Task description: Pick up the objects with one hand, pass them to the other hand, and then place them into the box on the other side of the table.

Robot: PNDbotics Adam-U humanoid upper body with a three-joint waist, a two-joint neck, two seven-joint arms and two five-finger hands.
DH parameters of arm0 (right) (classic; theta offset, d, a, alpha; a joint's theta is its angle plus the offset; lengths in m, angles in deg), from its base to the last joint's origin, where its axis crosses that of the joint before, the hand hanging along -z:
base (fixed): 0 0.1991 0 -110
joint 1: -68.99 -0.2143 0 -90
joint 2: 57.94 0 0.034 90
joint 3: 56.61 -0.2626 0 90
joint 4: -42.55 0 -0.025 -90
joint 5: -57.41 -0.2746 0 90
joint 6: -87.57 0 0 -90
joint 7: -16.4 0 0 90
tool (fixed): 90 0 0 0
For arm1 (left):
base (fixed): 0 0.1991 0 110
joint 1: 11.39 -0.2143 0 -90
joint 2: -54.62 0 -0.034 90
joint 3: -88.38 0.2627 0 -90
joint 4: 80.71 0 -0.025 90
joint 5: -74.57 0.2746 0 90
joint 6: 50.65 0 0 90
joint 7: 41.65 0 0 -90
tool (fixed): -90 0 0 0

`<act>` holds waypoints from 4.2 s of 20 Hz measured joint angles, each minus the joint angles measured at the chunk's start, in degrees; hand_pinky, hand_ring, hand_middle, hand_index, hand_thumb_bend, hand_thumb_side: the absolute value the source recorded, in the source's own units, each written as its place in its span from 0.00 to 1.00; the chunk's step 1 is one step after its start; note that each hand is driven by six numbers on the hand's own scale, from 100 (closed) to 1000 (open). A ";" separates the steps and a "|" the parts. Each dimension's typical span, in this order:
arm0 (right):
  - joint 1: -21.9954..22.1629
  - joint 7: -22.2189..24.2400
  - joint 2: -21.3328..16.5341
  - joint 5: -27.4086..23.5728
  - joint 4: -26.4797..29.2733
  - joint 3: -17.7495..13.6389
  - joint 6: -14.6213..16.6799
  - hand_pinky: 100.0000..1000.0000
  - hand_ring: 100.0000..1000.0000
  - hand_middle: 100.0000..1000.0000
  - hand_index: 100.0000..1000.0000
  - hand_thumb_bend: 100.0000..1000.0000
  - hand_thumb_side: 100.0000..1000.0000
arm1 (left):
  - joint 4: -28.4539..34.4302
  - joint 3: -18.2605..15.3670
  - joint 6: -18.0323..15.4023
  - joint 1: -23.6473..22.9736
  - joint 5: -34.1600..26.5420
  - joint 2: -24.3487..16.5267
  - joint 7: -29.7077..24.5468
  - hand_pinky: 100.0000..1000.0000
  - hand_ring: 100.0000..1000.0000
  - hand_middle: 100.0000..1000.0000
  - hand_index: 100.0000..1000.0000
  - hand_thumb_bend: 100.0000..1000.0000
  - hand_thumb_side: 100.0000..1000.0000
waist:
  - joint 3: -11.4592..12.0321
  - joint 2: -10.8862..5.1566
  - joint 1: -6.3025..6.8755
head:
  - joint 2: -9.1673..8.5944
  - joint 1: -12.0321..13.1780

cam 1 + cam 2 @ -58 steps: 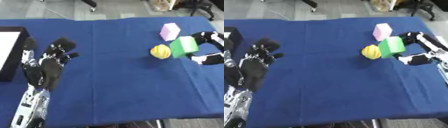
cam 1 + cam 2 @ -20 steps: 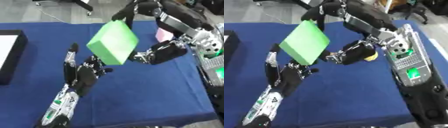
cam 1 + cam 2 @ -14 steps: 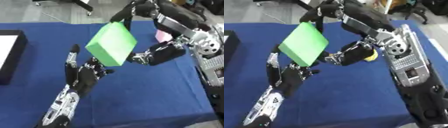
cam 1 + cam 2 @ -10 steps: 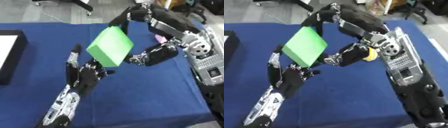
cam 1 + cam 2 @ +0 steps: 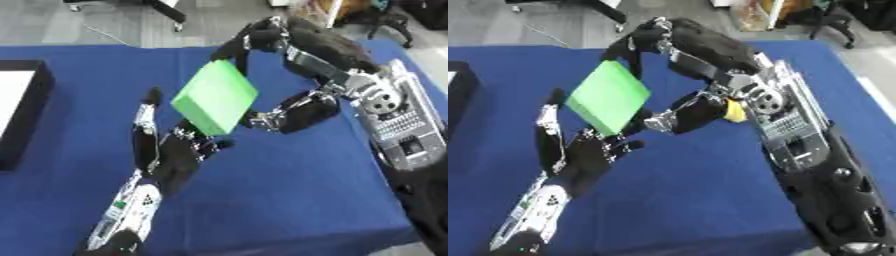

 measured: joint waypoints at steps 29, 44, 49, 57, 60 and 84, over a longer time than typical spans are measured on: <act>-1.18 6.67 4.25 13.79 -4.29 3.68 -4.37 0.71 0.68 0.39 0.37 0.07 0.00 | -1.42 1.04 -0.79 1.04 -2.25 0.02 -8.23 0.72 0.75 0.62 0.79 0.53 0.81 | 0.01 0.00 -0.35 | 0.00 -0.64; -0.42 6.36 4.26 18.03 -3.80 4.22 -6.72 0.71 0.66 0.38 0.39 0.02 0.00 | -3.60 1.01 -1.41 1.42 -2.92 0.02 -11.90 0.72 0.76 0.62 0.79 0.58 0.75 | 0.02 0.01 -0.60 | 0.00 -0.68; -0.40 6.42 4.40 19.55 -3.87 4.26 -7.37 0.71 0.66 0.38 0.39 0.02 0.00 | -4.24 0.99 -1.72 1.48 -3.28 0.03 -12.19 0.72 0.75 0.62 0.79 0.60 0.73 | 0.02 0.01 -0.63 | 0.00 -0.68; -0.41 6.27 4.56 20.30 -4.52 4.51 -7.84 0.70 0.66 0.38 0.38 0.03 0.00 | -5.01 0.71 -2.11 1.48 -3.94 0.07 -12.34 0.70 0.73 0.69 0.77 0.53 0.68 | 0.02 0.02 -0.68 | 0.00 -0.70; -0.44 6.27 4.68 20.37 -4.59 4.52 -7.84 0.70 0.66 0.38 0.38 0.03 0.00 | -5.02 0.71 -2.22 1.49 -4.20 0.09 -12.25 0.70 0.73 0.69 0.76 0.50 0.69 | 0.02 0.02 -0.69 | 0.00 -0.72; -0.96 6.32 5.49 19.55 -6.60 4.61 -7.90 0.69 0.66 0.38 0.38 0.07 0.00 | -5.02 0.64 -2.65 1.64 -3.57 0.37 -10.56 0.72 0.60 0.55 0.67 0.23 0.64 | 0.13 0.02 -1.00 | 0.00 -0.78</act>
